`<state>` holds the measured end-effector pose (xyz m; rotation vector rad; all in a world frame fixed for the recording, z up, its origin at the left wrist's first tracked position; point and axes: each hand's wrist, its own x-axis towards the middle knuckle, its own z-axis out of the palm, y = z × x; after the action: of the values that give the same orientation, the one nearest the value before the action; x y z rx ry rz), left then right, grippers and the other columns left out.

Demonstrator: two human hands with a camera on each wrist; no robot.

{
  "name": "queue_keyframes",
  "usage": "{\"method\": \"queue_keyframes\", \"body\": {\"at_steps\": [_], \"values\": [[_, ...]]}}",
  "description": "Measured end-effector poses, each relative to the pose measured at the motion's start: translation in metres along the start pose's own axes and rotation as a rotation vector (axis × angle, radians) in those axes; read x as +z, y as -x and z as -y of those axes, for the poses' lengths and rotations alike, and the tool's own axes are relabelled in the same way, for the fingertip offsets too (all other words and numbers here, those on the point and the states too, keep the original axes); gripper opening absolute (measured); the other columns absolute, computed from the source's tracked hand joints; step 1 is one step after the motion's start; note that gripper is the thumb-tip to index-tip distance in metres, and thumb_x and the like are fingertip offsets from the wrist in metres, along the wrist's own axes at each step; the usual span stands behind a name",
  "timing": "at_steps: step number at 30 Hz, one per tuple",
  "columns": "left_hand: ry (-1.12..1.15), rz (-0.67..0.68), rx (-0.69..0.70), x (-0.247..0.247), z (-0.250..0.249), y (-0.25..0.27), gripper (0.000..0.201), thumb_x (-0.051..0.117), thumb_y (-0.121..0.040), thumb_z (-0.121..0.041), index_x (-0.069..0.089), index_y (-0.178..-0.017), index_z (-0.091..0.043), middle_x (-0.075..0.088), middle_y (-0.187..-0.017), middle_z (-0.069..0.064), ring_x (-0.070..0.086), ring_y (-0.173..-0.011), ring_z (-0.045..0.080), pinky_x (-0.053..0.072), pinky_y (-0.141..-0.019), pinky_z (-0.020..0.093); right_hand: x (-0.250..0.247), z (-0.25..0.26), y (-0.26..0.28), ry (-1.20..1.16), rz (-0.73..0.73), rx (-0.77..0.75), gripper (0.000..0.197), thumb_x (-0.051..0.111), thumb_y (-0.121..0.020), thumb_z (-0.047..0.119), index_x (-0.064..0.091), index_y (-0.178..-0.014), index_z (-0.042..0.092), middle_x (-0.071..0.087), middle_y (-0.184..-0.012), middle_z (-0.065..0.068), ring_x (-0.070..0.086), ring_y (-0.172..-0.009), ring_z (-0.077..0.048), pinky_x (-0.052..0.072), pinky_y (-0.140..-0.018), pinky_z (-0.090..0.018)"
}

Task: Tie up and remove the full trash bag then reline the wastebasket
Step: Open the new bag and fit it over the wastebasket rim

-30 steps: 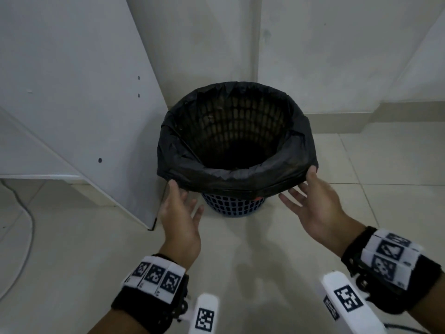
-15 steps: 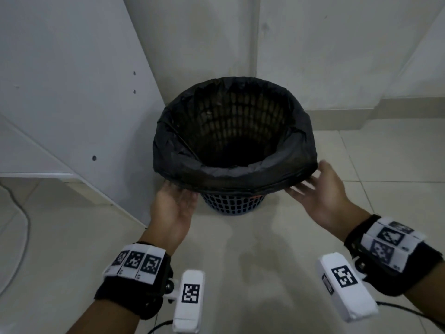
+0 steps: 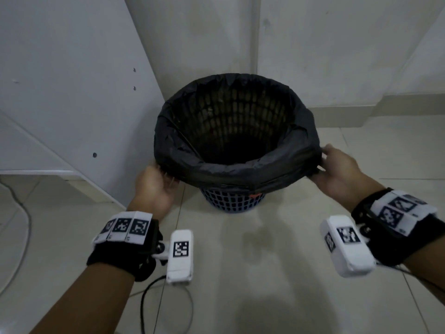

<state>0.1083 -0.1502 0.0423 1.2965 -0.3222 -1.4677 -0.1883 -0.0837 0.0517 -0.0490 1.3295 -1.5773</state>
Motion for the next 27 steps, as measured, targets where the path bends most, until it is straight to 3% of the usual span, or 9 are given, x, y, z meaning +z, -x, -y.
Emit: {"method": "queue_keyframes", "body": {"at_steps": [3, 5, 8, 10, 14, 17, 19, 22, 27], "values": [[-0.057, -0.092, 0.041, -0.004, 0.019, 0.025, 0.016, 0.052, -0.101, -0.041, 0.061, -0.099, -0.028, 0.062, -0.099, -0.007, 0.056, -0.081, 0.011, 0.051, -0.070, 0.026, -0.004, -0.021, 0.026, 0.113, -0.034, 0.016, 0.024, 0.044, -0.103, 0.035, 0.054, -0.118, 0.019, 0.056, -0.120, -0.005, 0.058, -0.103, -0.027, 0.053, -0.087, -0.046], [-0.112, -0.090, 0.051, -0.005, 0.035, 0.041, 0.022, 0.059, -0.096, -0.050, 0.061, -0.108, -0.031, 0.058, -0.107, -0.009, 0.055, -0.084, 0.010, 0.050, -0.070, 0.026, -0.004, -0.032, 0.043, 0.198, 0.015, 0.015, 0.029, 0.045, -0.102, 0.042, 0.057, -0.118, 0.021, 0.054, -0.127, -0.001, 0.056, -0.111, -0.027, 0.052, -0.095, -0.050], [-0.115, -0.023, 0.029, -0.001, 0.045, 0.049, 0.039, 0.058, -0.097, -0.050, 0.060, -0.130, -0.029, 0.063, -0.117, -0.011, 0.061, -0.100, 0.009, 0.050, -0.071, 0.025, 0.001, -0.036, 0.053, 0.242, 0.062, -0.032, 0.034, 0.048, -0.100, 0.044, 0.061, -0.113, 0.015, 0.063, -0.123, 0.000, 0.064, -0.106, -0.024, 0.053, -0.094, -0.052], [-0.115, 0.019, 0.029, 0.002, 0.044, 0.048, 0.036, 0.059, -0.098, -0.048, 0.065, -0.125, -0.025, 0.069, -0.113, -0.010, 0.066, -0.094, 0.009, 0.053, -0.067, 0.024, 0.005, -0.034, 0.053, 0.252, 0.058, -0.044, 0.035, 0.050, -0.100, 0.041, 0.060, -0.117, 0.012, 0.066, -0.120, -0.003, 0.066, -0.102, -0.023, 0.053, -0.093, -0.052], [-0.115, 0.040, 0.041, 0.004, 0.041, 0.043, 0.027, 0.060, -0.099, -0.036, 0.068, -0.115, -0.015, 0.073, -0.099, -0.004, 0.063, -0.071, 0.009, 0.056, -0.064, 0.022, 0.010, -0.029, 0.047, 0.236, 0.039, -0.006, 0.024, 0.050, -0.102, 0.033, 0.062, -0.099, 0.012, 0.065, -0.108, 0.000, 0.063, -0.099, -0.021, 0.056, -0.084, -0.048], [-0.098, 0.049, -0.011, 0.004, 0.041, 0.039, 0.031, 0.055, -0.103, -0.034, 0.065, -0.125, -0.014, 0.071, -0.098, -0.006, 0.065, -0.079, 0.009, 0.055, -0.076, 0.024, 0.009, -0.028, 0.040, 0.202, 0.036, 0.053, 0.022, 0.043, -0.105, 0.021, 0.063, -0.111, 0.014, 0.065, -0.109, -0.001, 0.062, -0.102, -0.020, 0.057, -0.075, -0.042], [-0.067, 0.072, -0.062, 0.003, 0.040, 0.035, 0.037, 0.051, -0.104, -0.034, 0.060, -0.134, -0.013, 0.070, -0.107, -0.005, 0.066, -0.090, 0.010, 0.053, -0.088, 0.028, 0.008, -0.028, 0.036, 0.163, 0.060, 0.071, 0.027, 0.037, -0.105, 0.011, 0.062, -0.117, 0.014, 0.066, -0.107, -0.002, 0.062, -0.102, -0.020, 0.056, -0.081, -0.043], [-0.023, 0.087, -0.120, 0.005, 0.038, 0.031, 0.042, 0.047, -0.106, -0.032, 0.053, -0.142, -0.012, 0.065, -0.130, 0.001, 0.063, -0.097, 0.012, 0.047, -0.098, 0.031, 0.011, -0.026, 0.032, 0.089, 0.098, 0.076, 0.033, 0.031, -0.101, -0.002, 0.061, -0.105, 0.013, 0.065, -0.101, -0.003, 0.062, -0.096, -0.020, 0.052, -0.086, -0.043], [0.013, 0.111, -0.155, 0.011, 0.033, 0.029, 0.040, 0.041, -0.109, -0.023, 0.048, -0.147, -0.010, 0.056, -0.145, 0.006, 0.059, -0.105, 0.018, 0.043, -0.107, 0.035, 0.016, -0.025, 0.028, -0.054, 0.186, 0.092, 0.040, 0.029, -0.096, -0.012, 0.062, -0.099, 0.010, 0.067, -0.100, -0.005, 0.063, -0.094, -0.023, 0.055, -0.082, -0.039]]}}
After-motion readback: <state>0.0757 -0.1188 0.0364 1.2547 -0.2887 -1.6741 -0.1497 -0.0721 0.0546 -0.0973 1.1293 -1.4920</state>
